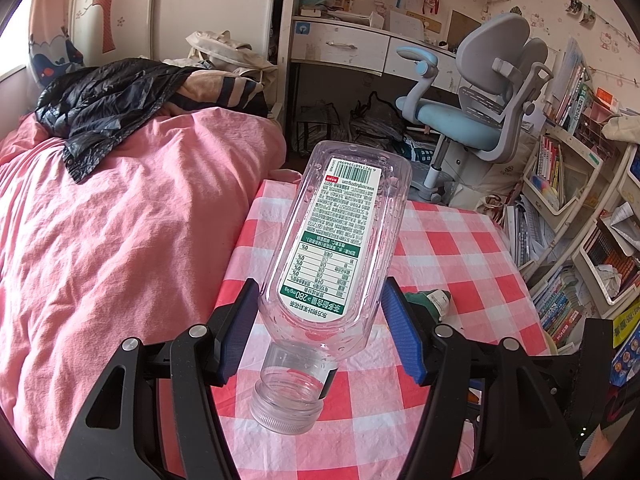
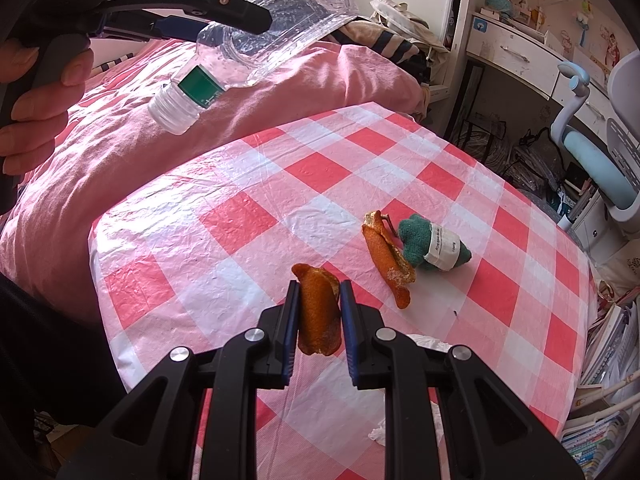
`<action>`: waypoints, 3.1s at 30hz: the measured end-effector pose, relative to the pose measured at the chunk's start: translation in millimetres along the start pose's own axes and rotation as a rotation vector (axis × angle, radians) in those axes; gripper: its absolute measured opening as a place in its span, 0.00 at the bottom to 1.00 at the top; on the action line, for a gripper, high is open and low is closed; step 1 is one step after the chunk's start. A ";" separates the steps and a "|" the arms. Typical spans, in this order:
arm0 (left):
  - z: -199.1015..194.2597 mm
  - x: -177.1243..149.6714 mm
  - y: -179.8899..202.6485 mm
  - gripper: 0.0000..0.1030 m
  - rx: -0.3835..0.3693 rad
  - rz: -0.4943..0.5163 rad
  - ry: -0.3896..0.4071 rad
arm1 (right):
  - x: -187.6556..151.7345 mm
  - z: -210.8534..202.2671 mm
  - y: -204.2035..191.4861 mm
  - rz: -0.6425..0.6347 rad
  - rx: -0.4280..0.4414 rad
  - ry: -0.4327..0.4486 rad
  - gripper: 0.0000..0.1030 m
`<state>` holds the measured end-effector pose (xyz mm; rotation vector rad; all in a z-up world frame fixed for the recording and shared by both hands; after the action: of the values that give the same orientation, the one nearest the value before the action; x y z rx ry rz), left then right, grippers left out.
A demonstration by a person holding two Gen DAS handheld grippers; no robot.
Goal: Collect trash
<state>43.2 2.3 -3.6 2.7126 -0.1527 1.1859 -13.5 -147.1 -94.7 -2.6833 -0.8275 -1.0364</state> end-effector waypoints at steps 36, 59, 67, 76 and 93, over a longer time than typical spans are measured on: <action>0.2 1.8 -3.5 0.58 0.000 -0.005 0.001 | -0.7 -0.1 0.3 -0.004 -0.002 -0.002 0.20; 0.6 3.6 -6.5 0.58 0.002 -0.012 0.002 | -0.4 -0.5 0.0 -0.003 -0.003 -0.001 0.20; -4.5 3.6 -10.0 0.58 0.003 -0.016 0.007 | 0.1 -2.5 1.4 0.001 -0.009 0.004 0.20; -17.2 10.3 -5.7 0.58 -0.090 -0.068 0.011 | -0.1 -31.8 19.9 0.074 -0.025 0.053 0.20; 12.1 -9.5 171.0 0.58 -0.365 0.074 -0.081 | -113.8 -114.6 145.0 0.223 -0.229 0.018 0.20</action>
<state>17.4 -167.3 1.9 2.4499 -0.4382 0.9556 -70.1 -355.7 -75.2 -2.8638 -0.4134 -1.1603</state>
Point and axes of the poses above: each gripper's, at about its wrist camera, not at the fingertips, and z roughly the way its jaws point, y to its right, x to its top, the point moved 2 cm from there along z, roughly the way its jaws point
